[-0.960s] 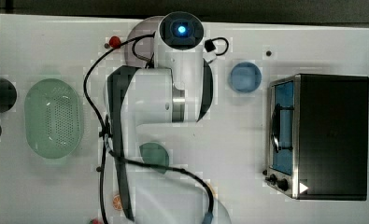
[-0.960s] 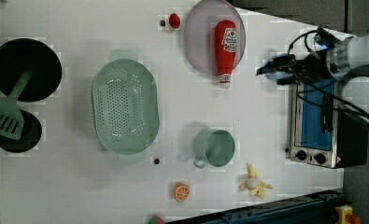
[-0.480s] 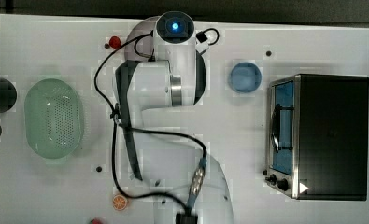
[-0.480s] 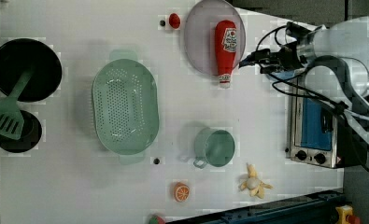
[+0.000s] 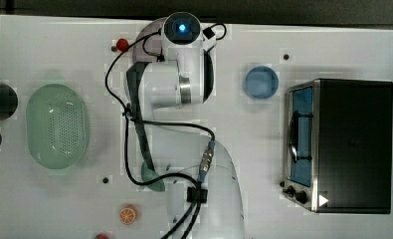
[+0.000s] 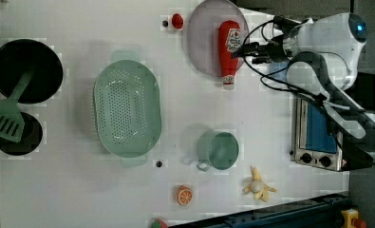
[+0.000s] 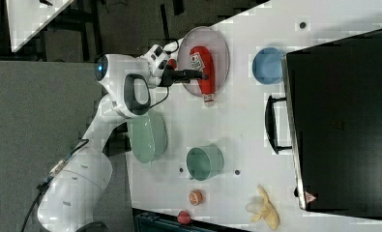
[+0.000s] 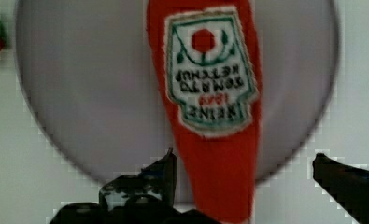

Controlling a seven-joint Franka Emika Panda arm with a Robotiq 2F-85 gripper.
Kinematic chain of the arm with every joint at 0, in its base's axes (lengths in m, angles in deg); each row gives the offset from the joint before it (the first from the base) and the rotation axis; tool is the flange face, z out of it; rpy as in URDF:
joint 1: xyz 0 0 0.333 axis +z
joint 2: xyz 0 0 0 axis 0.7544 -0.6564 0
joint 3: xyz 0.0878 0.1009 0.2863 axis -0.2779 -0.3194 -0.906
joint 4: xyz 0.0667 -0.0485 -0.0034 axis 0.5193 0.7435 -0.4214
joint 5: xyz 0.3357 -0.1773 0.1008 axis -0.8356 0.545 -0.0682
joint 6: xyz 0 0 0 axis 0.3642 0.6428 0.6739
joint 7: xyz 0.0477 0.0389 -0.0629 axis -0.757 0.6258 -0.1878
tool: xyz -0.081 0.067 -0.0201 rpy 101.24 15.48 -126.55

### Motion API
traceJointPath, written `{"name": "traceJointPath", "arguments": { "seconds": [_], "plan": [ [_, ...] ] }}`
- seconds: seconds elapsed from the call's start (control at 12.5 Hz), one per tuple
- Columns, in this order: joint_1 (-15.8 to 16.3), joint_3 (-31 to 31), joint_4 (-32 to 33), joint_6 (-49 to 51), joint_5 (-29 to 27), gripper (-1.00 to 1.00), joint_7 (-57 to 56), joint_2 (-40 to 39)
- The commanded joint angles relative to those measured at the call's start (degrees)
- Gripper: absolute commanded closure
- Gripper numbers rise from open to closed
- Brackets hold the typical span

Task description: Pick ketchup from plate and place it on table.

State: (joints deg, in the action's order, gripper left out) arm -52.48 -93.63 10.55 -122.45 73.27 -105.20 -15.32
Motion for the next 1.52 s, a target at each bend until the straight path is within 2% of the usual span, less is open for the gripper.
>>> {"name": "traceJointPath", "arguments": {
  "seconds": [0.08,0.56,0.64,0.88,1.28,1.52],
  "plan": [
    [0.8,-0.1,-0.5,-5.5,0.3,-1.00,-2.4,-1.5],
    [1.0,0.2,-0.5,-10.5,0.4,-1.00,-2.4,-5.0],
    [1.0,0.2,-0.5,-10.6,0.4,-0.92,-2.4,-5.3],
    [1.0,0.2,-0.8,-10.7,0.4,-0.20,-2.4,-5.5],
    [0.9,0.0,-2.9,-9.7,0.2,-0.16,-0.4,-3.2],
    [0.2,0.0,-3.5,-3.1,0.1,-0.16,3.3,2.5]
  ]
}}
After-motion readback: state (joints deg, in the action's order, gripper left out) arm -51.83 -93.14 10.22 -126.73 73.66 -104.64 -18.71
